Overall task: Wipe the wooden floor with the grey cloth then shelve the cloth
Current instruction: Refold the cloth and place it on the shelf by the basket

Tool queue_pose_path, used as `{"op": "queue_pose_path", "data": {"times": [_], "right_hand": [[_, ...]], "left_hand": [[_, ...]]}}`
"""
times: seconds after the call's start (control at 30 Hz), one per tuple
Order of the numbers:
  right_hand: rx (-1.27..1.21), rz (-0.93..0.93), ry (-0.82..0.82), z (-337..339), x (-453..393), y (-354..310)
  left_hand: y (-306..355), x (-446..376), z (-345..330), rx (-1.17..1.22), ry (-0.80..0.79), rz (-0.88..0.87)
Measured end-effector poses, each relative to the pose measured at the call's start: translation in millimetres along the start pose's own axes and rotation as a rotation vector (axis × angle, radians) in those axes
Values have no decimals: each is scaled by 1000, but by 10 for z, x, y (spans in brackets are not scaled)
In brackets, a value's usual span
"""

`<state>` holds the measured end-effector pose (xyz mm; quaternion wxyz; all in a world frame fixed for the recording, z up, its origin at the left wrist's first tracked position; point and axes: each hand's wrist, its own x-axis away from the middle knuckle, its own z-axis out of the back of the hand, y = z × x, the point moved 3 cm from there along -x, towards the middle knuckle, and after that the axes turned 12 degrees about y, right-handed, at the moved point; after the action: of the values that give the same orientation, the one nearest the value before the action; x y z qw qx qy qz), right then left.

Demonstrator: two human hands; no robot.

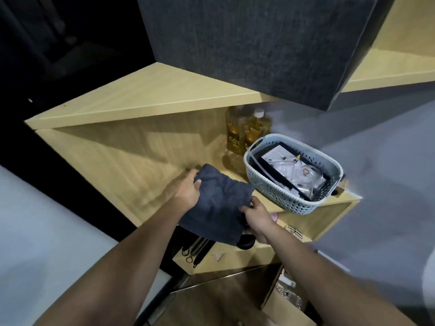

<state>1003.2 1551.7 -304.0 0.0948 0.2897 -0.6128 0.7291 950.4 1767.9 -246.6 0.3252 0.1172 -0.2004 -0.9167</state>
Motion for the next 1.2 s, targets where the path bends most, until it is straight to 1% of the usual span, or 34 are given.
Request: {"op": "queue_pose_path", "data": {"times": [0.1, 0.17, 0.23, 0.3, 0.33, 0.37, 0.4, 0.47, 0.5, 0.53, 0.63, 0.7, 0.77, 0.83, 0.87, 0.93, 0.97, 1.0, 1.03, 1.1, 1.13, 1.2], "right_hand": [[-58, -20, 7, -59, -208, -50], [-8, -3, 12, -110, -294, -127], [203, 54, 35, -135, -359, -185], [489, 129, 48, -118, -408, -249], [572, 160, 61, -91, -418, -279], [615, 196, 91, -55, -419, -301], [667, 255, 152, -21, -424, -314], [874, 414, 286, 18, -399, -323], [968, 488, 322, 12, -374, -306], [1031, 551, 334, -7, -341, -272], [1157, 701, 335, -43, -263, -197], [1225, 752, 333, -48, -271, -179], [1253, 682, 307, -63, -308, -156], [1207, 519, 260, -83, -360, -138], [1124, 433, 216, -94, -384, -147], [865, 267, 98, -96, -413, -192], [781, 217, 49, -88, -415, -216], [775, 206, 22, -75, -416, -239], [856, 239, 21, -64, -410, -257], [1148, 374, 119, -34, -410, -255], [1229, 416, 173, -18, -409, -245], [1244, 426, 198, -7, -409, -210]], "left_hand": [[65, -288, -152, -12, 29, -47], [127, -407, -217, -33, 63, -55], [178, -406, -260, -130, 121, -132], [257, -365, -306, -267, 186, -302], [292, -343, -340, -297, 193, -387], [308, -326, -395, -298, 156, -450], [293, -320, -472, -284, 79, -479], [179, -314, -649, -264, -144, -460], [90, -303, -736, -270, -235, -441], [-5, -283, -813, -290, -285, -429], [-186, -257, -935, -314, -282, -421], [-217, -263, -951, -309, -252, -423], [-226, -248, -951, -308, -236, -419], [-228, -228, -938, -308, -237, -410], [-238, -218, -930, -310, -242, -404], [-268, -191, -907, -306, -260, -396], [-290, -176, -894, -305, -271, -391], [-315, -164, -883, -308, -279, -386], [-335, -158, -872, -314, -283, -380], [-333, -150, -854, -327, -288, -367], [-308, -158, -853, -331, -293, -360], [-239, -192, -859, -335, -309, -341]]}}
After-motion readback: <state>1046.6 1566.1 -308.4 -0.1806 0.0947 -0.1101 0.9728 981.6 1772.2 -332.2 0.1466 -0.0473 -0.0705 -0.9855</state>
